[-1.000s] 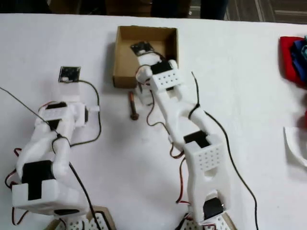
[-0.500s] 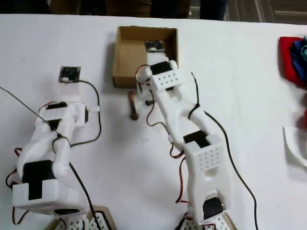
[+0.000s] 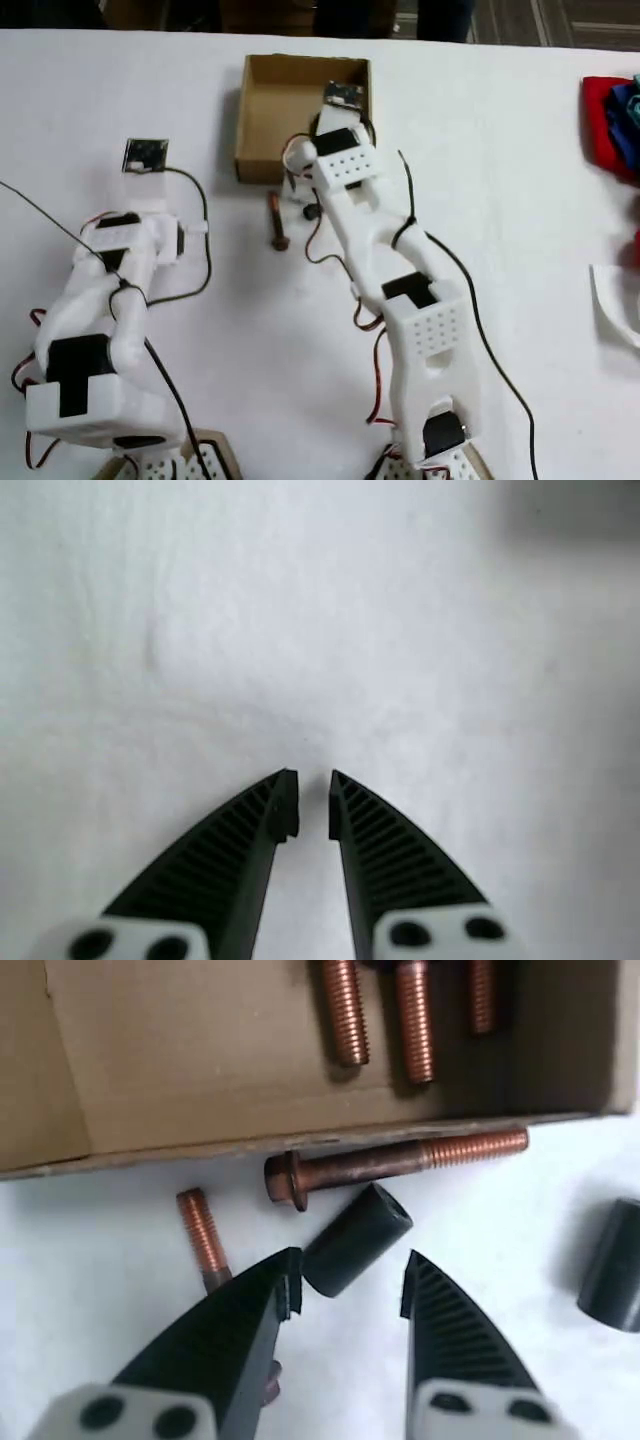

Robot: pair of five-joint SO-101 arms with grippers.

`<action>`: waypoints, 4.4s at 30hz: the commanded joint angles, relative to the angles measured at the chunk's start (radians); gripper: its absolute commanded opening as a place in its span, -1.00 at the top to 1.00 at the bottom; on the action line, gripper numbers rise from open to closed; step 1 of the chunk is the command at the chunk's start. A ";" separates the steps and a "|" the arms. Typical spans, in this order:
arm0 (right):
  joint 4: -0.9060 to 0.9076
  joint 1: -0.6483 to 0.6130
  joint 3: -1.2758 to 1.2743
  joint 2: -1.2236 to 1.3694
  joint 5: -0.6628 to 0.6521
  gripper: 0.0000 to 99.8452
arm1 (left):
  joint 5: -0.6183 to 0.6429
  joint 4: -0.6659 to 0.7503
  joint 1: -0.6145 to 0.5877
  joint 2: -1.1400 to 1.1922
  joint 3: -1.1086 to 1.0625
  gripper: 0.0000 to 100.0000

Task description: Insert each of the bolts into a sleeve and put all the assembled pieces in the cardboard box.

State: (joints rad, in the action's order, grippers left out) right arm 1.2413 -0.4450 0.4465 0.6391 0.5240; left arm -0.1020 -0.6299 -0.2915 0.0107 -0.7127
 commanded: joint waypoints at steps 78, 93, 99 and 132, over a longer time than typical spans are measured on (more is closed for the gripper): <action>0.395 0.143 0.069 -0.423 -0.721 0.96 | 0.006 -0.459 0.078 0.003 0.298 0.84; -0.042 0.529 -0.470 -0.730 -0.606 0.96 | 0.230 -0.588 0.459 0.141 0.487 0.56; -0.114 0.532 -0.397 -0.831 -0.611 0.96 | 0.301 -0.715 0.462 0.285 0.723 0.56; -0.375 0.533 -0.391 -0.711 -0.606 0.96 | -0.163 -1.154 0.411 0.842 1.371 0.95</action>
State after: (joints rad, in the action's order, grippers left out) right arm 0.8930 0.0783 0.0015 -0.0683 -0.0898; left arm -0.0361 -1.7361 0.1626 0.8623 0.6299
